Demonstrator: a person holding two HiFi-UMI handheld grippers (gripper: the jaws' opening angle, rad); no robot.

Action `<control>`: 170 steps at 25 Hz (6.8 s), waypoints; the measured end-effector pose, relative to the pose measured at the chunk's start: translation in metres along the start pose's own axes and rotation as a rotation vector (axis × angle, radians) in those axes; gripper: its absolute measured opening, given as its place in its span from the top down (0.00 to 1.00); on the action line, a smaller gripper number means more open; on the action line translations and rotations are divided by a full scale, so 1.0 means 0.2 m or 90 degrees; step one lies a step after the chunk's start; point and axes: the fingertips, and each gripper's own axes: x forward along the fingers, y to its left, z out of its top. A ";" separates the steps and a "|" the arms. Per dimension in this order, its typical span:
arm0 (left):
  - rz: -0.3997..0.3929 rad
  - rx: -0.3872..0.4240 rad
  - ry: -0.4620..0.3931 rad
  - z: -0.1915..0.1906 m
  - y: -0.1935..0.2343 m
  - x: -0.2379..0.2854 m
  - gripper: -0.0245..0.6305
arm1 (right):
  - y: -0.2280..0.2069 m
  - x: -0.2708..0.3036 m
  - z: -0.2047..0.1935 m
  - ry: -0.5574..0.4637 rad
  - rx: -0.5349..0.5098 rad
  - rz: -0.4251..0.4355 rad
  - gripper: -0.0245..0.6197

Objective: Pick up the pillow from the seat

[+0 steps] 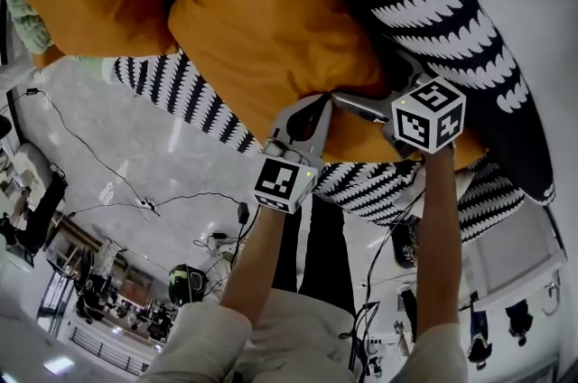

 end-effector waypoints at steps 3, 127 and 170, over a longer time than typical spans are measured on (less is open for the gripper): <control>-0.002 0.013 -0.008 -0.03 -0.07 0.00 0.95 | -0.01 -0.01 -0.07 0.032 -0.020 0.012 0.12; 0.140 0.099 -0.241 0.36 -1.57 -2.26 0.95 | 2.18 -1.94 -0.72 -0.536 -0.132 -0.351 0.51; 0.142 0.028 -0.213 -0.58 -1.98 -2.87 0.95 | 2.47 -1.98 -1.95 -0.380 -0.141 -0.428 0.51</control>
